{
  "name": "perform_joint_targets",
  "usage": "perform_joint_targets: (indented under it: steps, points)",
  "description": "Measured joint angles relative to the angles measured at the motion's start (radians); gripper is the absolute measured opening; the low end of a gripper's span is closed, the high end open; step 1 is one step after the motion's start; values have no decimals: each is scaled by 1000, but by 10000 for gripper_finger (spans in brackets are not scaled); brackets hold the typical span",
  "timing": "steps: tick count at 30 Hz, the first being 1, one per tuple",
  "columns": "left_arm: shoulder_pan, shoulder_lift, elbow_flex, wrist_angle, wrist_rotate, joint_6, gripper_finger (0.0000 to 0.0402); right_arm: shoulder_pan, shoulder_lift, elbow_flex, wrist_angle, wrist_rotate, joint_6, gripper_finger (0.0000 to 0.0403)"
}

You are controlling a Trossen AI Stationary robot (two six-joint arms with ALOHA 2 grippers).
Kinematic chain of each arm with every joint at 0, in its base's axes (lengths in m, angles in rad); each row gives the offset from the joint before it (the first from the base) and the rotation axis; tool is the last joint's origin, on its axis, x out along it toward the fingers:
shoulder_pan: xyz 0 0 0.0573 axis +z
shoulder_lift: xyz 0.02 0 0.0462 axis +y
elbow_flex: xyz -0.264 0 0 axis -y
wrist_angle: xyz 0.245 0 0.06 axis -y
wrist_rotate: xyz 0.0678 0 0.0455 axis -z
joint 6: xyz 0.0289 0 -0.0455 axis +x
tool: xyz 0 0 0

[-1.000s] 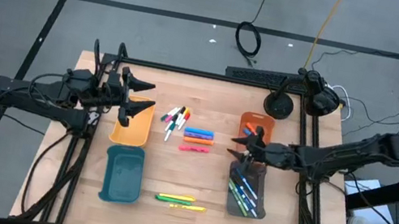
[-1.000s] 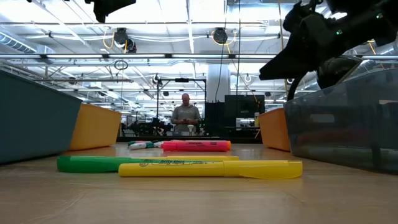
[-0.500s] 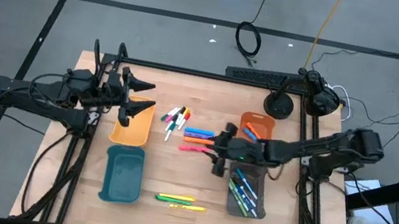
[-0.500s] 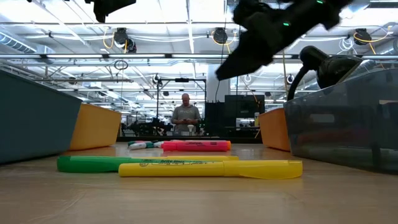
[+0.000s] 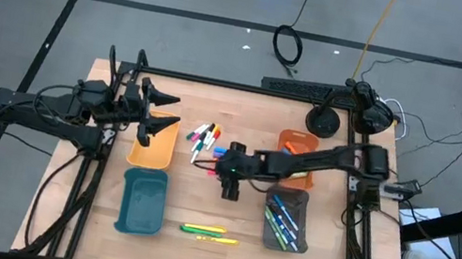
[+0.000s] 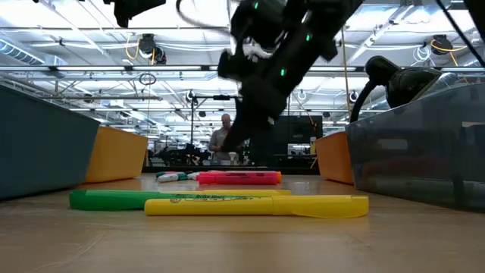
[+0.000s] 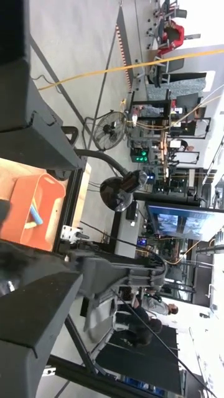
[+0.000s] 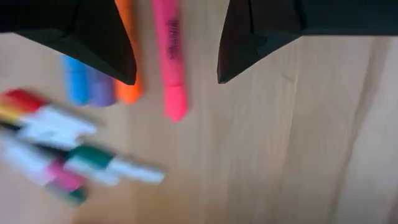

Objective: Pick & Place Markers
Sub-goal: Put the pink highlighter into the orange bin

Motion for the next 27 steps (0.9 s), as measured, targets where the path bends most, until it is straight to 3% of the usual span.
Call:
perform_joint_targets:
  steps: [7, 27]
  points:
    - [0, 0, 0, 0, 0, 0, 282, -29, 92, 1, -17, -23, 46, 213]
    - [0, 0, 0, 0, 0, 0, 282, 13, 92, 2, -96, -15, 107, 212]
